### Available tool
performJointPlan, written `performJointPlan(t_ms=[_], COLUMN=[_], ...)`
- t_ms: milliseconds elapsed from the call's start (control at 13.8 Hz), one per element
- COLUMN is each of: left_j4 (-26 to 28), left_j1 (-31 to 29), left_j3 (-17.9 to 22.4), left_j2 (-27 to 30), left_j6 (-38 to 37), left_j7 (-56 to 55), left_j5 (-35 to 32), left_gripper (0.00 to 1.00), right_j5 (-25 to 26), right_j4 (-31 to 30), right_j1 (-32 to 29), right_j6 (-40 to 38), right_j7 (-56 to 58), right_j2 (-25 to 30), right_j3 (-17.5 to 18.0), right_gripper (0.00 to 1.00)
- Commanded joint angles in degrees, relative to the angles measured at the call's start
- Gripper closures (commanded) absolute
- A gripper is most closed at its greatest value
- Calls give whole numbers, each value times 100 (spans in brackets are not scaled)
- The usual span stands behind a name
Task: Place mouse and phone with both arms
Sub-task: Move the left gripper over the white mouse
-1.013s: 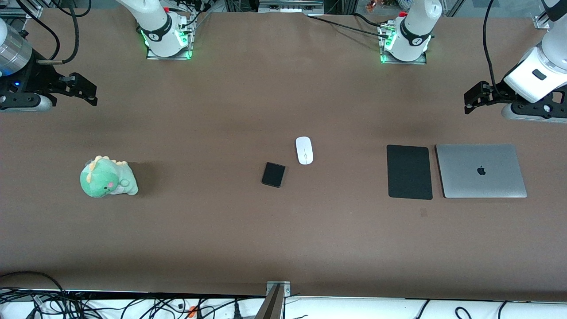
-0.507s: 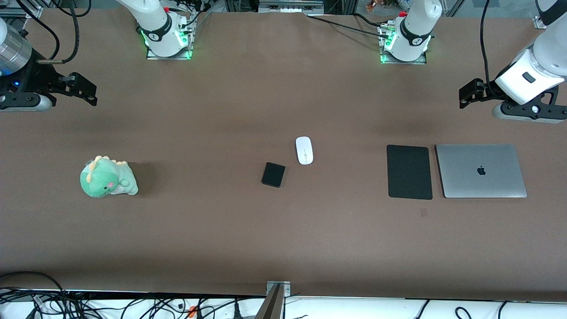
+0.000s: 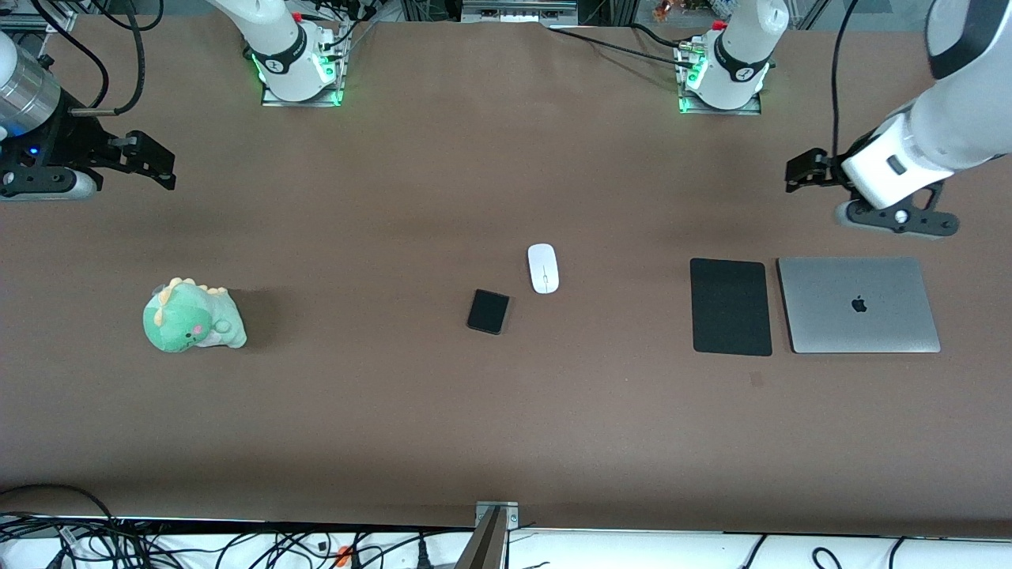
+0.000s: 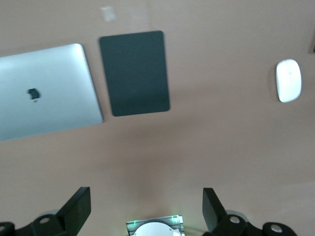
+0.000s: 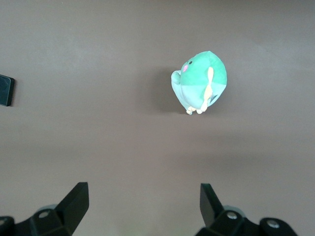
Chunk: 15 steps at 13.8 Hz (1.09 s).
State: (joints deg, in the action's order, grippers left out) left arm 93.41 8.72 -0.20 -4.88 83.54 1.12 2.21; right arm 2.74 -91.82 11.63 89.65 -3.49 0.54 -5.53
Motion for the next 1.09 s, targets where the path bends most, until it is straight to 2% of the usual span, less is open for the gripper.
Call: performJointPlan(t_ms=[0, 72, 362, 724, 1013], left_j4=[-262, -244, -218, -78, 379], left_j1=[567, 796, 1753, 2923, 3180], left_j3=[29, 29, -6, 3, 20], left_j2=[-801, -1012, -1952, -3069, -3553], left_j6=[134, 580, 2188, 4543, 5970], left_j7=[-50, -242, -2181, -4257, -4769], left_j5=[69, 69, 86, -1, -405], left_gripper=[0, 0, 0, 0, 0], right_j5=[95, 95, 95, 104, 95], right_j4=[111, 111, 111, 103, 103], right_j1=[6, 6, 14, 102, 102], right_j6=[-35, -35, -35, -61, -27], right_j7=[41, 24, 24, -11, -11], right_j2=[-36, -36, -36, -36, -45], right_j3=[35, 35, 35, 35, 35], right_gripper=[0, 0, 0, 0, 0])
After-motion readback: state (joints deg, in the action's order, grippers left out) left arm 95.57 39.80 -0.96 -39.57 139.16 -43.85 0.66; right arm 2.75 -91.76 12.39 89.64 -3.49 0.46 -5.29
